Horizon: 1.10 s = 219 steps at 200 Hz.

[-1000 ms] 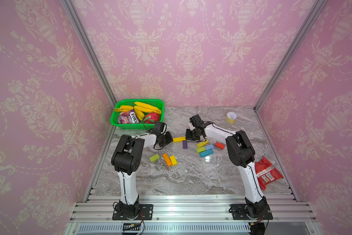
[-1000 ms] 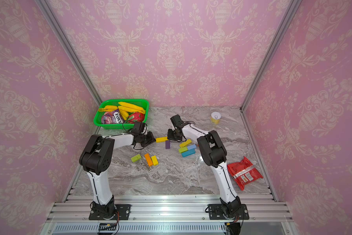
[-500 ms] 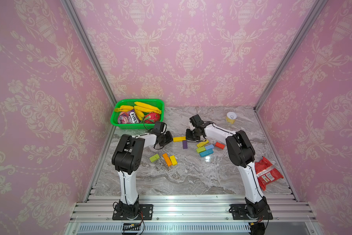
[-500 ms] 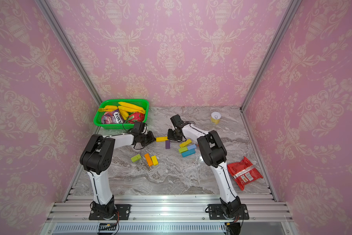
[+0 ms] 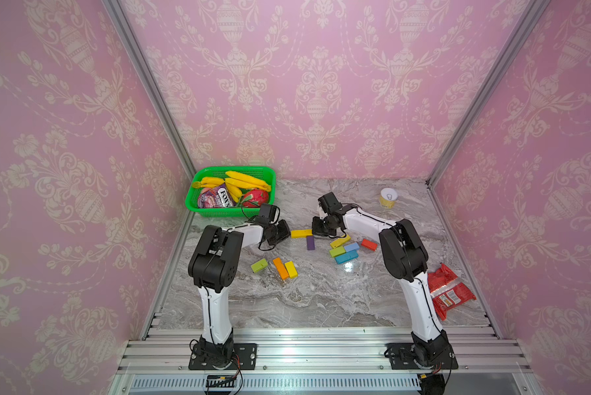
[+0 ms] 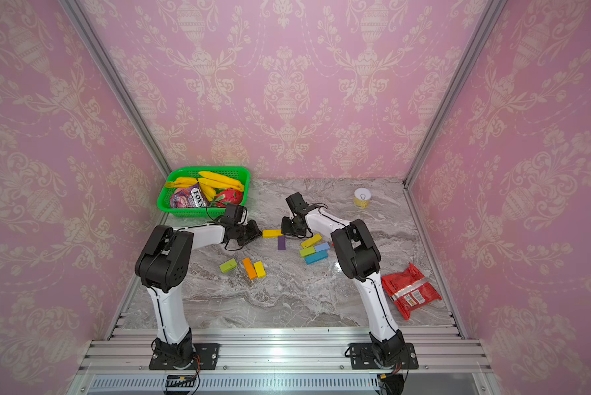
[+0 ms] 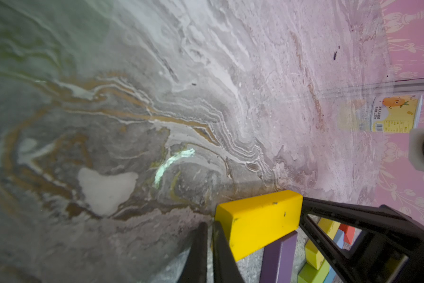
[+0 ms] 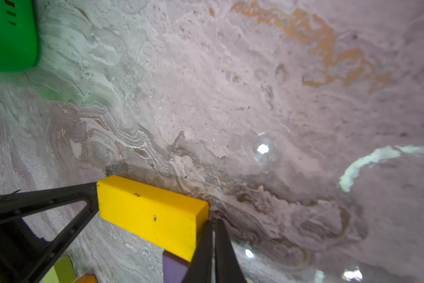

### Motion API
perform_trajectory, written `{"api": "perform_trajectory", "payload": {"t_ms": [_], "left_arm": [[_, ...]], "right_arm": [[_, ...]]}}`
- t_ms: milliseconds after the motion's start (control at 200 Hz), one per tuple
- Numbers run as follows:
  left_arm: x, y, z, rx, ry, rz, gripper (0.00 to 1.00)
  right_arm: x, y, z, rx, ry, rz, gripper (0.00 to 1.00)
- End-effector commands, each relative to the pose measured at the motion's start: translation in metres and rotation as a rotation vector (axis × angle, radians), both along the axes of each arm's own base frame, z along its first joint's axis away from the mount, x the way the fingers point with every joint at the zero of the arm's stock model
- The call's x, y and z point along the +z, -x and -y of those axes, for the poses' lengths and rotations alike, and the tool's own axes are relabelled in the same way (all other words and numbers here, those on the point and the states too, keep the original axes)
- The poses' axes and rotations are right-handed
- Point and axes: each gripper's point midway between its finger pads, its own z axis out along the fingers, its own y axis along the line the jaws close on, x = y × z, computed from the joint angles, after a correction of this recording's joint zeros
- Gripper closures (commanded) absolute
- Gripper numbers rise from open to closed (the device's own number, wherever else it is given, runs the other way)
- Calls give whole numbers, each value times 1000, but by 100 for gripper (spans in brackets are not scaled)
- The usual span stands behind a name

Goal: Assemble the letter p with building blocks
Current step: Adjust the building block at the center of the board.

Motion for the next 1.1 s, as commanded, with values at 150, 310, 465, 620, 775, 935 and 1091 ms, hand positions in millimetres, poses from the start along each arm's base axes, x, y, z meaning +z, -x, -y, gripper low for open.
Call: {"api": "perform_trajectory", "payload": {"t_ms": [150,310,465,620,775,935,1091], "left_arm": [[28,8,-25,45,-84,67,87],[49,13,-31,55,-105,124,85],[65,22,-37,61,-116,156,77],[72,33,-42,52,-133,165,74],[76,44,-46,49,-123,162,73],[80,52,-53,42,-121,157,72],[78,64,-67,47,-128,141,71]], "right_arm": [[17,6,14,-24,70,28,87],[40,9,19,-24,85,87,77],[49,22,21,-2,144,98,65],[48,42,19,13,195,100,55],[42,57,12,12,220,92,54],[38,62,11,-1,247,97,55],[42,67,12,-29,235,108,58]]}}
